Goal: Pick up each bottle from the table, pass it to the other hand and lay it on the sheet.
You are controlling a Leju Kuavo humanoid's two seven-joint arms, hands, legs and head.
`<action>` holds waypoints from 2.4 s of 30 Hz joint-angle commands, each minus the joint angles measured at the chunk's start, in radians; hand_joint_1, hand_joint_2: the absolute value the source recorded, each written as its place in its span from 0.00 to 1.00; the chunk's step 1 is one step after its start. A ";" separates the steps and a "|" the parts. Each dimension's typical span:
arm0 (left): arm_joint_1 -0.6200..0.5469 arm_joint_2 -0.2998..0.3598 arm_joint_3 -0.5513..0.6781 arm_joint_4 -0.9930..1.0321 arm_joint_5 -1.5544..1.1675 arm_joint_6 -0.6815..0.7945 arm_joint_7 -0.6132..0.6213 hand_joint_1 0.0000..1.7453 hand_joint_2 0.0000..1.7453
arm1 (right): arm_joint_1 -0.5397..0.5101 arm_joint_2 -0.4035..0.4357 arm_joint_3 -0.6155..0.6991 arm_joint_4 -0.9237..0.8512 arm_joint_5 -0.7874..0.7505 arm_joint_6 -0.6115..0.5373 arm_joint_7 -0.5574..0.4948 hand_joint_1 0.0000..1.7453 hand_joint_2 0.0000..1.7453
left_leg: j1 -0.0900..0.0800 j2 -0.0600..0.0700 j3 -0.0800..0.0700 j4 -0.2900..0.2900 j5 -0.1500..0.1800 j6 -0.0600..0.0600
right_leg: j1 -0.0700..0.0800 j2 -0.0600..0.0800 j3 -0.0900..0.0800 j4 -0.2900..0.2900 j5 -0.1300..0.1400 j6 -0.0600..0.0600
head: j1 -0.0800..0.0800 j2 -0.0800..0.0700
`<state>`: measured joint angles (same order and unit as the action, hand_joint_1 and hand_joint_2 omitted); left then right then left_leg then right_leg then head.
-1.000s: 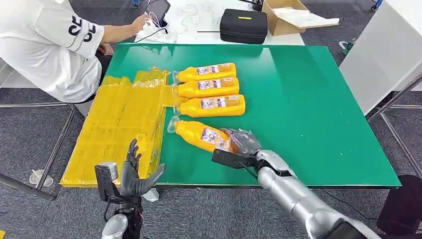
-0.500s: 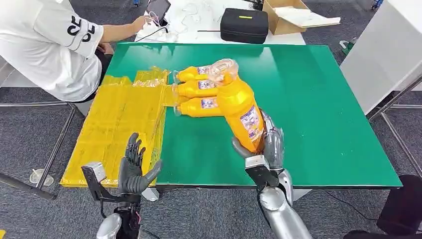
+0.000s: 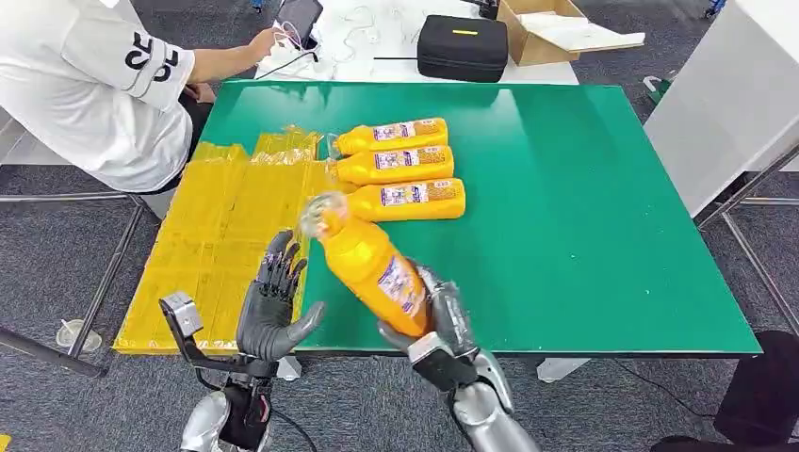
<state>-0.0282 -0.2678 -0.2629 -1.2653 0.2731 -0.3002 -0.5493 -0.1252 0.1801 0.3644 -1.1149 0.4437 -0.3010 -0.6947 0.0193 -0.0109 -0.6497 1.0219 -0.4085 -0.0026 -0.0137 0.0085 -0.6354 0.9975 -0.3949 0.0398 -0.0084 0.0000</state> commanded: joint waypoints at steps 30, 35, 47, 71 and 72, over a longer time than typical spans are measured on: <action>-0.077 0.063 -0.115 0.223 -0.086 -0.152 0.009 0.83 1.00 | -0.159 0.068 0.187 0.384 0.062 0.048 0.048 0.97 1.00 | -0.001 0.002 0.004 -0.001 -0.001 0.001 | 0.000 0.000 0.003 -0.001 -0.001 -0.001 | 0.000 0.000; -0.072 0.061 -0.110 0.212 -0.104 -0.138 0.005 1.00 1.00 | -0.161 0.067 0.200 0.397 0.068 0.056 0.054 0.95 1.00 | -0.001 0.002 0.004 -0.001 -0.001 0.001 | 0.000 0.000 0.003 -0.001 -0.001 -0.001 | 0.000 0.000; -0.066 0.058 -0.089 0.217 -0.039 -0.190 0.023 1.00 1.00 | -0.158 0.062 0.200 0.396 0.074 0.047 0.062 0.92 1.00 | -0.001 0.001 0.004 -0.001 -0.001 0.001 | 0.000 0.000 0.004 -0.001 -0.001 -0.001 | 0.000 0.000; -0.283 0.078 0.251 0.153 -0.215 0.379 -0.066 1.00 1.00 | -0.014 -0.021 0.101 -0.110 -0.145 0.195 0.092 0.00 0.00 | 0.000 -0.002 0.001 0.000 0.001 0.000 | 0.001 -0.003 0.000 0.000 0.000 -0.001 | 0.000 0.000; -0.299 0.080 0.264 0.161 -0.231 0.413 -0.075 1.00 1.00 | -0.013 -0.021 0.102 -0.115 -0.150 0.198 0.090 0.00 0.00 | 0.000 -0.002 0.003 0.000 0.000 0.001 | 0.001 -0.004 0.003 0.000 -0.001 -0.002 | 0.000 0.000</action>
<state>-0.1612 -0.2174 -0.1468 -1.1502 0.1136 -0.0251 -0.5765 -0.1721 0.2205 0.4795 -1.0686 0.3406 -0.1620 -0.6001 0.0192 -0.0109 -0.6501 1.0220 -0.4074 -0.0029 -0.0139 0.0084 -0.6369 0.9976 -0.3945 0.0398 -0.0084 0.0000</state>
